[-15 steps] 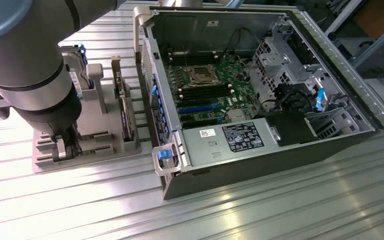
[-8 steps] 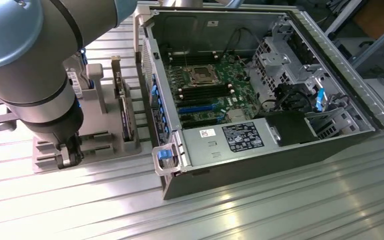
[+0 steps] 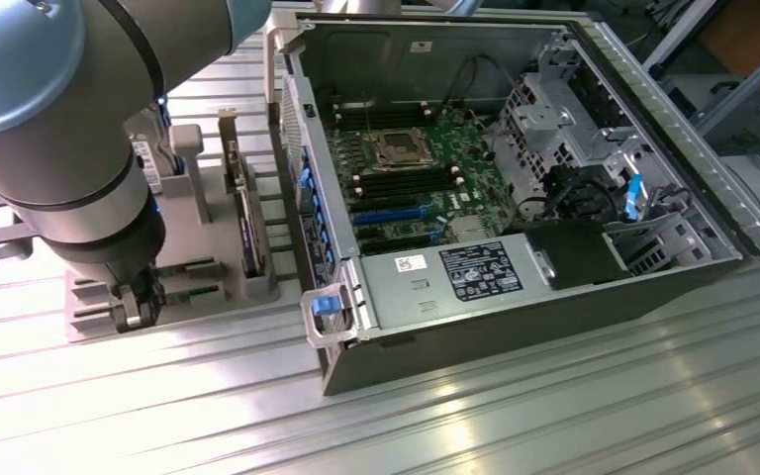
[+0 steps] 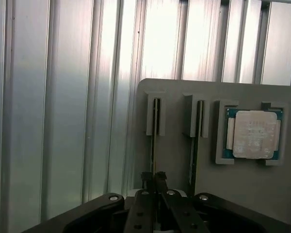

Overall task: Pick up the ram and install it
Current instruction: 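Pick up the ram and move it above insertion slot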

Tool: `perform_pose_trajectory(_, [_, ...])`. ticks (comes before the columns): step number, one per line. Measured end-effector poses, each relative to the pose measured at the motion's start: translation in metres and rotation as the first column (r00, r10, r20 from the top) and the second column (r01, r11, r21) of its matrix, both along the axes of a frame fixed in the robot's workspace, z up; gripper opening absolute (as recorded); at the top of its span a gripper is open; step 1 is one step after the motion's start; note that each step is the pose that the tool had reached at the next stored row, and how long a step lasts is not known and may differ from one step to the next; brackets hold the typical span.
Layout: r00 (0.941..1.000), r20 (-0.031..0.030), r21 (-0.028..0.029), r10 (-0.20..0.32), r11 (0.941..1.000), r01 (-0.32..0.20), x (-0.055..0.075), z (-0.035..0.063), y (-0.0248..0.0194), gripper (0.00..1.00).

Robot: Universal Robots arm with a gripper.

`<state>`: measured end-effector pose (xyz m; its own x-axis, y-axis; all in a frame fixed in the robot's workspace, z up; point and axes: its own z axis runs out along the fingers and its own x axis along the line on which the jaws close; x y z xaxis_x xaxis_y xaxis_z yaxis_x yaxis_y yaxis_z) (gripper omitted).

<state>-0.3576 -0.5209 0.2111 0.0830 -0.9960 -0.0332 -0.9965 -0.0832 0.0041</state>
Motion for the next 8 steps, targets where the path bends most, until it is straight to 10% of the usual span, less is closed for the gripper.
perform_pose_trajectory(5, [1.0000, 0.0000, 0.0000, 0.000, 1.0000, 0.000, 0.000, 0.0126, 0.0000, 0.12])
perform_pose_trajectory(8, [1.0000, 0.0001, 0.0000, 0.000, 1.0000, 0.000, 0.000, 0.0395, 0.0000, 0.12])
